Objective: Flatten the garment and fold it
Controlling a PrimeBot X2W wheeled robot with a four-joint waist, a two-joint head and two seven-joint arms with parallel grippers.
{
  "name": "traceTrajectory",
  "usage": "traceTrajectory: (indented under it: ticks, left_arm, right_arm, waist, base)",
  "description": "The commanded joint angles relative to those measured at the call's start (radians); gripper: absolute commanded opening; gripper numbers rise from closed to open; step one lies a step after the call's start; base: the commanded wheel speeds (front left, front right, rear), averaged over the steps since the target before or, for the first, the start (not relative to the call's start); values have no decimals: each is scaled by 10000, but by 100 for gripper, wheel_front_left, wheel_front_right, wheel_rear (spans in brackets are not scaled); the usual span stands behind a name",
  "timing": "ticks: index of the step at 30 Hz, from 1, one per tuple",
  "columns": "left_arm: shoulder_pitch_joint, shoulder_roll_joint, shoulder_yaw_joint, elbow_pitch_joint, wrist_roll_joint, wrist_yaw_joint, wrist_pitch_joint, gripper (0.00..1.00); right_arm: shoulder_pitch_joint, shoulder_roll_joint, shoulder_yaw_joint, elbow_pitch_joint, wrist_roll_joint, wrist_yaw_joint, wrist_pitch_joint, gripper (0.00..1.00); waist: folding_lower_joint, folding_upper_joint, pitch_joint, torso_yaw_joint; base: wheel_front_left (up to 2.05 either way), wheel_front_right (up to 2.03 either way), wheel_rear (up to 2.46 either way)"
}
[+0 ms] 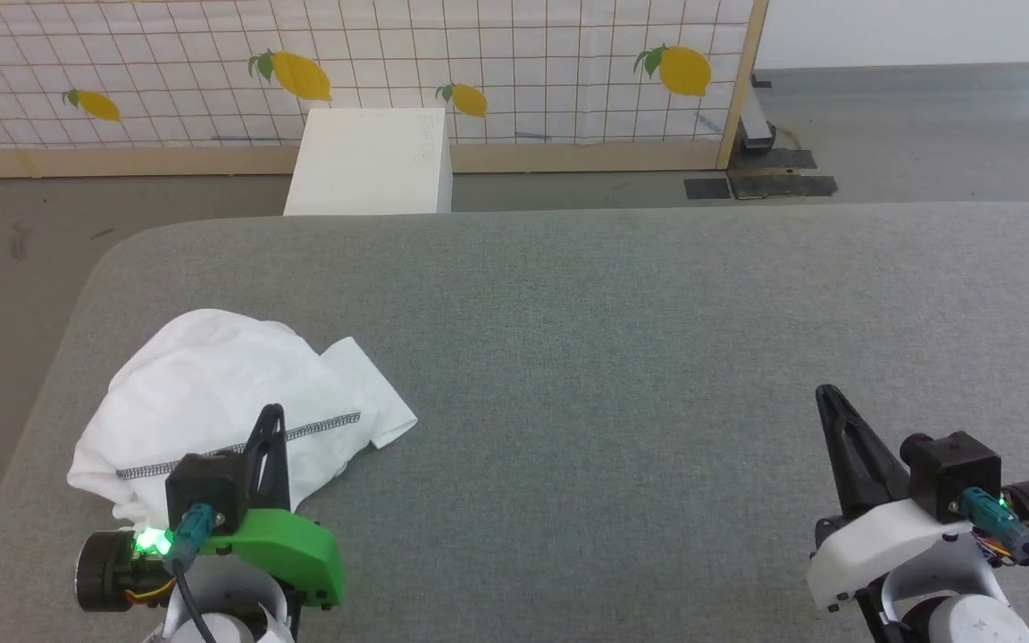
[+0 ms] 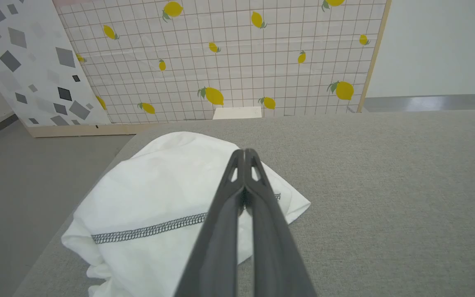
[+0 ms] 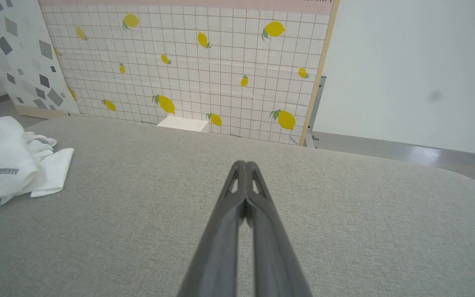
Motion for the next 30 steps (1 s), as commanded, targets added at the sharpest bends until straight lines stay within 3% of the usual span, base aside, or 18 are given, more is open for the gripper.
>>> traceTrajectory:
  ticks: [1, 30]
  left_arm:
    - [103, -38, 28, -22, 128, -9, 14, 0]
    - [103, -38, 28, -22, 128, -9, 14, 0]
  right_arm:
    - [59, 3, 9, -53, -64, -11, -1, 0]
    - [59, 3, 9, -53, -64, -11, -1, 0]
  waist:
    - [0, -1, 0, 0]
    - [0, -1, 0, 0]
  base:
    - [0, 0, 0]
    - [0, 0, 0]
